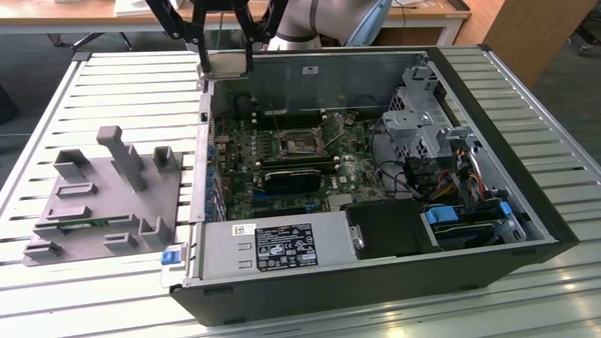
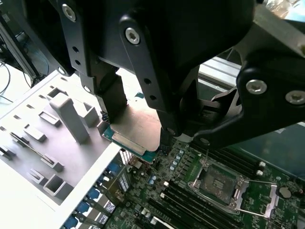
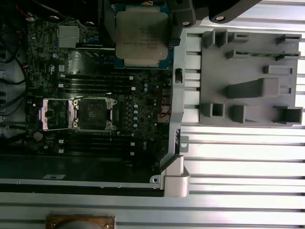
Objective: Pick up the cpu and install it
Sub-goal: 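Pick up the cpu and move it towards the insertion slot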
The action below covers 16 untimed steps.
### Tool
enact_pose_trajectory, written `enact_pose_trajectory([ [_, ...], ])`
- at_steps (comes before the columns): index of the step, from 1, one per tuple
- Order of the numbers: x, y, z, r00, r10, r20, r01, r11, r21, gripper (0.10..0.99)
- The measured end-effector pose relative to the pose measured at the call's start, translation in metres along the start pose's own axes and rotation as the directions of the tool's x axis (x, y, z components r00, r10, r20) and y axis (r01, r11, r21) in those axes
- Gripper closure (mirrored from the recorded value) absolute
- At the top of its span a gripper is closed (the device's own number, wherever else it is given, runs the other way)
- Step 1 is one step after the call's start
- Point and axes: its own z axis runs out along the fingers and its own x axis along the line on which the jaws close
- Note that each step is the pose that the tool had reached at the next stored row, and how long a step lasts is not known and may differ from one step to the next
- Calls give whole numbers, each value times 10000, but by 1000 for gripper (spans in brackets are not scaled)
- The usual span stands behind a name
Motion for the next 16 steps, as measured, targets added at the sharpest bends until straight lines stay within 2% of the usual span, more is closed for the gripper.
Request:
enact_pose_trajectory([
  [16,-248,-2,-6,10000,0,0,0,10000,0,553],
])
